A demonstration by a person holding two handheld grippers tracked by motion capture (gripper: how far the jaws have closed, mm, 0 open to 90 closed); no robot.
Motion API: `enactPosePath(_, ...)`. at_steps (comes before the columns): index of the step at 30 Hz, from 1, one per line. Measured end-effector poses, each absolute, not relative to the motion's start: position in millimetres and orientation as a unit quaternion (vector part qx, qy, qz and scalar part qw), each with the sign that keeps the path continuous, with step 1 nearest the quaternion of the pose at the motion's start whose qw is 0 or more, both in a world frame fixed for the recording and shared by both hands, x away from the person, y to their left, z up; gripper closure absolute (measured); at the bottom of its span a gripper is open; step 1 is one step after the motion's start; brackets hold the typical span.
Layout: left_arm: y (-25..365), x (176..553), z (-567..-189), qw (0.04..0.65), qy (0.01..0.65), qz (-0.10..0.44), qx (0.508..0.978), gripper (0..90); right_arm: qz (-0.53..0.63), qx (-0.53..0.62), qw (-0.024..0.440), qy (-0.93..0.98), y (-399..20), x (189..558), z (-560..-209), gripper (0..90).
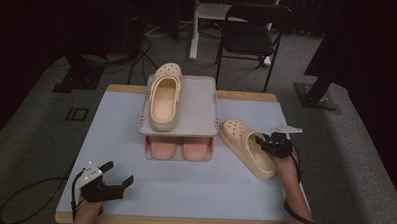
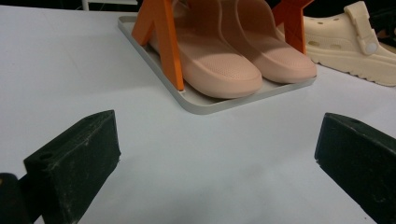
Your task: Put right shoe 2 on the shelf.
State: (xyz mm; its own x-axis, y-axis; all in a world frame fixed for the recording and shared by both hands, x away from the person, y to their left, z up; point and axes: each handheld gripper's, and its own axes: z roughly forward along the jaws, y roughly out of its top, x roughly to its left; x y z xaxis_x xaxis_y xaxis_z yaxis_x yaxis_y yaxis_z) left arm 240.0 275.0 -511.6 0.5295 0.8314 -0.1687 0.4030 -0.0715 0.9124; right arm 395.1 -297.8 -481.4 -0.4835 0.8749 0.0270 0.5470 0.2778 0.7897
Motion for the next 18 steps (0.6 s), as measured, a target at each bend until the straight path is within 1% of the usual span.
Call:
enactPosePath(2,274.4,240.4,-512.0,0.519,0.437,0.205,0.705,0.1,0.382,0.456,0.211,0.776,-296.9,396.7,-482.2,70.4)
enactPosePath(7,274.3,240.6,-512.3,0.519,0.438,0.205,0.705,0.1,0.377,0.446,0.213,0.784,-297.6,397.2,-481.1,73.6)
enactPosePath(10,274.0,240.5,-512.0,0.519,0.438,0.205,0.705,0.1,0.378,0.444,0.209,0.785,-297.9,396.7,-479.4,74.3)
enactPosePath(15,273.3,240.7,-512.4,0.519,0.438,0.205,0.705,0.1,0.380,0.443,0.219,0.782,-298.1,392.6,-475.9,75.7)
enactPosePath(18,273.1,240.8,-512.4,0.519,0.438,0.204,0.705,0.2,0.385,0.449,0.214,0.778,-300.6,392.0,-474.1,76.0)
